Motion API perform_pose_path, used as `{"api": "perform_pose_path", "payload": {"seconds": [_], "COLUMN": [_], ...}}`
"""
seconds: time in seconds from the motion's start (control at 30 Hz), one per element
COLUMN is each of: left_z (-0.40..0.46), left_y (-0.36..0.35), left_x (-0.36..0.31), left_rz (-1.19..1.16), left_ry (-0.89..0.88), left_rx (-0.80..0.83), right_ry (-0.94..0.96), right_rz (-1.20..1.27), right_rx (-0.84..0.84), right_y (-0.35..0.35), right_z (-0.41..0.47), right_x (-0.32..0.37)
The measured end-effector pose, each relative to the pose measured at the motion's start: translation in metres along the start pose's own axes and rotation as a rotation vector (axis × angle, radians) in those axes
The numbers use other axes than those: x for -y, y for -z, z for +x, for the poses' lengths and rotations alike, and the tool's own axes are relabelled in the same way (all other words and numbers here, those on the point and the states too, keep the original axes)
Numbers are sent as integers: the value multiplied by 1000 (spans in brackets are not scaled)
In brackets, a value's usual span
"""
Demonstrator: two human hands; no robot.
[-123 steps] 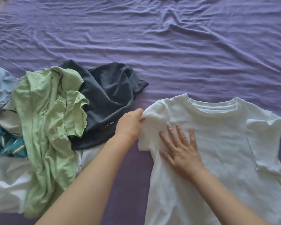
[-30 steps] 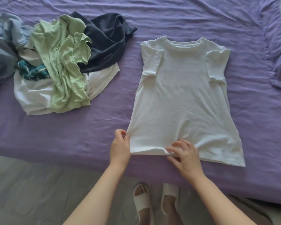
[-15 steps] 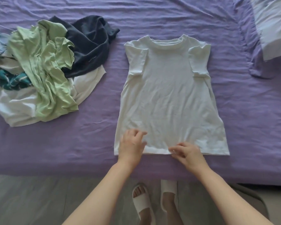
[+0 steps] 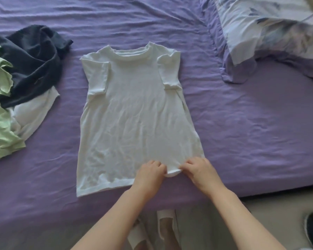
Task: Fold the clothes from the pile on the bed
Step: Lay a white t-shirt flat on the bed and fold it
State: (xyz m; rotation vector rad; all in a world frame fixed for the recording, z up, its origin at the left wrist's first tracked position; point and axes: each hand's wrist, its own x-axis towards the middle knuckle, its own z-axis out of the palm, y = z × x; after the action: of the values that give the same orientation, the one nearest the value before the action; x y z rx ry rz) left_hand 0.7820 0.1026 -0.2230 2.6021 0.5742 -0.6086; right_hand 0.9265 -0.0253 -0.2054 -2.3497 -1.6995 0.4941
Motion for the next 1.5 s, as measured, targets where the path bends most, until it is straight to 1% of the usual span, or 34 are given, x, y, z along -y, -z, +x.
{"api": "perform_pose_path", "payload": {"seconds": [0.07, 0.1, 0.13, 0.17, 0.2, 0.23, 0.3, 0.33, 0.4, 0.5, 0.57, 0.67, 0.73, 0.77, 0.8, 0.87, 0.93, 0.97, 1.03, 1.13, 1.17, 1.2, 1.27, 1.33, 1.4, 1.43, 1.47, 1.5], "left_z": [-1, -2, -2, -2, -1, 1, 9, 14, 23, 30, 30, 26, 22, 20, 18, 12, 1, -5, -19, -36, -40, -43, -50, -54, -56, -55, -52, -49], "left_y": [4, 6, 6, 6, 5, 4, 2, 2, 1, -2, -1, 0, 2, 4, 6, 14, 19, 20, 22, 13, 10, 8, 11, 13, 14, 16, 15, 17], "left_x": [1, 2, 1, 0, -2, -5, -14, -18, -27, -35, -35, -33, -31, -29, -26, -19, -9, -3, 10, 35, 43, 50, 59, 67, 72, 75, 78, 82], "left_rz": [-44, -54, -59, -68, -84, -111, -175, -197, -218, -211, -184, -150, -165, -183, -195, -171, -129, -114, -90, -67, -68, -73, -79, -27, -18, -90, -200, -340], "left_ry": [-27, -34, -35, -33, -31, -31, -28, -23, -2, 19, 4, -45, -49, -46, -41, -51, -53, -28, 69, 182, 199, 219, 228, 154, 122, 139, 197, 290], "left_rx": [65, 90, 100, 94, 72, 38, -32, -55, -58, -21, 11, 64, 56, 36, 10, -42, -97, -116, -109, 34, 48, 39, 15, -51, -106, -96, -133, -123], "right_ry": [46, 41, -1, -58, -120, -186, -270, -301, -365, -487, -467, -459, -464, -433, -370, -182, 49, 142, 229, 195, 173, 161, 178, 185, 88, 3, -66, -100], "right_rz": [-30, -21, 10, 68, 125, 155, 154, 156, 194, 246, 269, 189, 158, 151, 135, 74, 61, 74, 125, 118, 98, 88, 104, 144, 234, 309, 378, 426], "right_rx": [131, 207, 267, 281, 236, 148, -23, -82, -129, -126, -88, -106, -116, -134, -160, -171, -87, -34, 68, 174, 192, 197, 146, 125, 176, 220, 273, 299], "right_y": [0, 0, -1, -2, -1, 0, 1, 0, -1, 1, 3, 10, 15, 17, 17, 16, 13, 9, -4, -21, -25, -26, -26, -24, -17, -14, -9, -4], "right_z": [-5, -6, -6, -6, -5, -4, 1, 5, 16, 43, 56, 49, 37, 31, 27, 20, 16, 15, 15, 21, 22, 23, 24, 29, 42, 53, 65, 79], "right_x": [-6, -8, -10, -12, -12, -13, -15, -17, -22, -33, -39, -53, -57, -56, -54, -41, -20, -7, 16, 35, 36, 36, 36, 35, 37, 36, 35, 34]}}
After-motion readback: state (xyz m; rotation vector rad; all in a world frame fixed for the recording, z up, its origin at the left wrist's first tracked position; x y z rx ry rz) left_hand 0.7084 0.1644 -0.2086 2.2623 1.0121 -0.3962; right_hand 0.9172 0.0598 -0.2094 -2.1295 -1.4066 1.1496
